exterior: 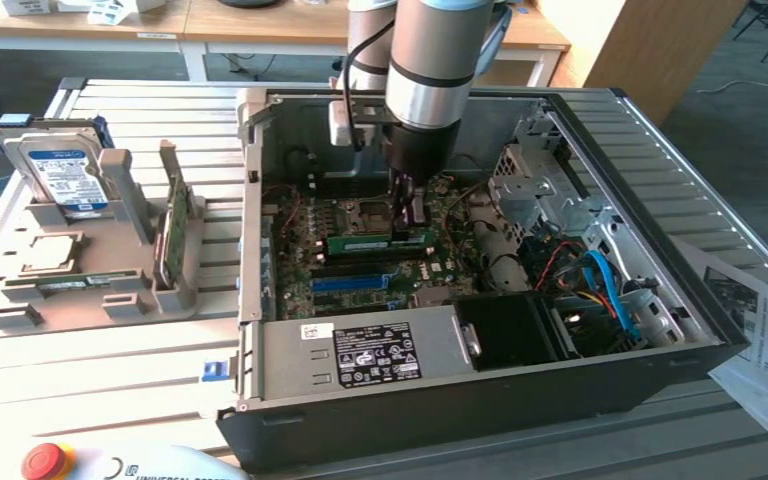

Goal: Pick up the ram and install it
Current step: 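Insert the ram into the slot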

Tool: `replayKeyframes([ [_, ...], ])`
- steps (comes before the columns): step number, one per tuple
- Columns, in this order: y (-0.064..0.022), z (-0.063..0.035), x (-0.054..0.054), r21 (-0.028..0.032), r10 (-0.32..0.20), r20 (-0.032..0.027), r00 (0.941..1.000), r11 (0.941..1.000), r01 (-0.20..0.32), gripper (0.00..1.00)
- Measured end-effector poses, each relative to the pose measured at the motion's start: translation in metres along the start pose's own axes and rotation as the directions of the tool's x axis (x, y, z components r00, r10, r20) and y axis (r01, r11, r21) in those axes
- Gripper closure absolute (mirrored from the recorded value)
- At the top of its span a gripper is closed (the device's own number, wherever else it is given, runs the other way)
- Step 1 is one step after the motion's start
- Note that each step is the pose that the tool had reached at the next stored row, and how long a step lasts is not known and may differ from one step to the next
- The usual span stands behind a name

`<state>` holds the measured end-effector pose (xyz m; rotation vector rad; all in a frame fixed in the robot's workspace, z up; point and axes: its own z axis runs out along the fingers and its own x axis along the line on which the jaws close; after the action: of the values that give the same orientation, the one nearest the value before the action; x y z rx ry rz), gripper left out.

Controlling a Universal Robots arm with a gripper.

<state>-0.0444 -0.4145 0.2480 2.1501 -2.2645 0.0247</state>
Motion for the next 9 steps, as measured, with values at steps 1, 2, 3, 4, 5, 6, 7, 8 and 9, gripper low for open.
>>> replayKeyframes([
  [1, -0.0001, 0.0003, 0.0, 0.0015, 0.0, 0.0001, 1.0, 1.0, 0.0, 0.88],
  [2, -0.0001, 0.0004, 0.0, 0.0039, 0.0, 0.0001, 1.0, 1.0, 0.0, 0.88],
  [3, -0.0001, 0.0007, 0.0, 0.007, 0.0, 0.0003, 1.0, 1.0, 0.0, 0.88],
  [4, -0.0001, 0.0011, -0.0001, 0.0095, 0.0, 0.0005, 1.0, 1.0, 0.0, 0.88],
  [5, -0.0002, 0.0015, -0.0004, 0.0103, 0.0, 0.0008, 1.0, 0.9999, 0.0, 0.88],
  [6, -0.0001, 0.0017, -0.0005, 0.0104, 0.0, 0.0007, 1.0, 0.9999, 0.0, 0.88],
  [7, -0.0001, 0.0016, -0.0005, 0.0103, 0.0, 0.0005, 1.0, 0.9999, 0.0, 0.88],
  [8, 0.0, 0.0016, -0.0005, 0.0103, 0.0, 0.0004, 1.0, 0.9999, 0.0, 0.88],
  [9, 0.0, 0.0017, -0.0005, 0.0104, 0.0, 0.0005, 1.0, 0.9999, 0.0, 0.88],
])
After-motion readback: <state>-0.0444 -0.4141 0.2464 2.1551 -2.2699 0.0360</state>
